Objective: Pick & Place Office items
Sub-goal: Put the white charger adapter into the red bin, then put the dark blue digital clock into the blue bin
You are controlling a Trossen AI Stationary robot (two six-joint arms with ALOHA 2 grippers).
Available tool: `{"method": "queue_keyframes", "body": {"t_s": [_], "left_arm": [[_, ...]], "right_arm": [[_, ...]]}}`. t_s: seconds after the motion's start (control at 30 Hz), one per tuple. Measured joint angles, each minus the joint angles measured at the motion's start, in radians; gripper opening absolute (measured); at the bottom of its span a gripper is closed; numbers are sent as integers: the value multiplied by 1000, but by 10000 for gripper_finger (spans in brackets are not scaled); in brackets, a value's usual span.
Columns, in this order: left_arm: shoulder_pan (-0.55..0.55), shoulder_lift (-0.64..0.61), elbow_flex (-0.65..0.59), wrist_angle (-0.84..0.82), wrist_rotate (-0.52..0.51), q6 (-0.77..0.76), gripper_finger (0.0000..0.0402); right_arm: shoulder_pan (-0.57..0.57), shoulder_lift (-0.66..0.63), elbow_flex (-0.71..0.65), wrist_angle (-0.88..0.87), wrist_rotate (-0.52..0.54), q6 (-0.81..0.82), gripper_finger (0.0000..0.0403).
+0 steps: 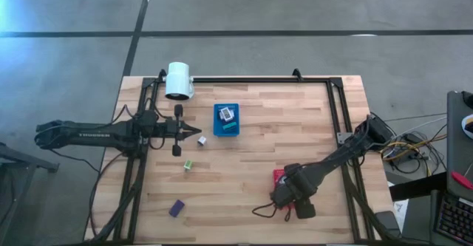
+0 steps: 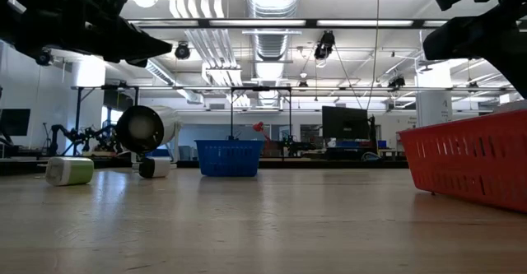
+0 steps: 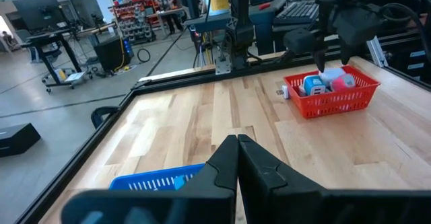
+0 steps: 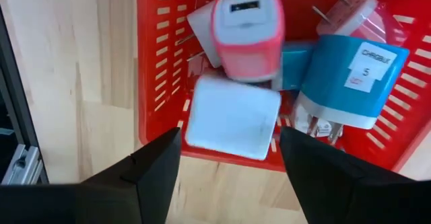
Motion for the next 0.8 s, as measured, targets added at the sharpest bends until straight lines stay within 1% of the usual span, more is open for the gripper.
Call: {"method": "queue_keyframes", "body": {"t_s": [0.17, 0.37, 0.43, 0.47, 0.53, 0.63, 0.7, 0.8], "left_arm": [[0, 0, 0, 0, 0, 0, 12], [0, 0, 0, 0, 0, 0, 12], [0, 0, 0, 0, 0, 0, 12], [0, 0, 0, 0, 0, 0, 12], [0, 0, 0, 0, 0, 0, 12], [0, 0, 0, 0, 0, 4, 12], [0, 0, 0, 0, 0, 5, 12], [0, 0, 0, 0, 0, 6, 12]], "right_arm": [[0, 0, 1, -8, 0, -1, 249], [0, -20, 34, -102, 4, -30, 233], [0, -51, 48, -96, 44, -62, 225], [0, -72, 54, -88, 86, -80, 221], [0, -127, 59, -46, 169, -127, 212], [-5, -231, 49, 79, 288, -206, 200], [-16, -306, 31, 188, 317, -271, 192], [-43, -422, -16, 352, 324, -392, 179]]}}
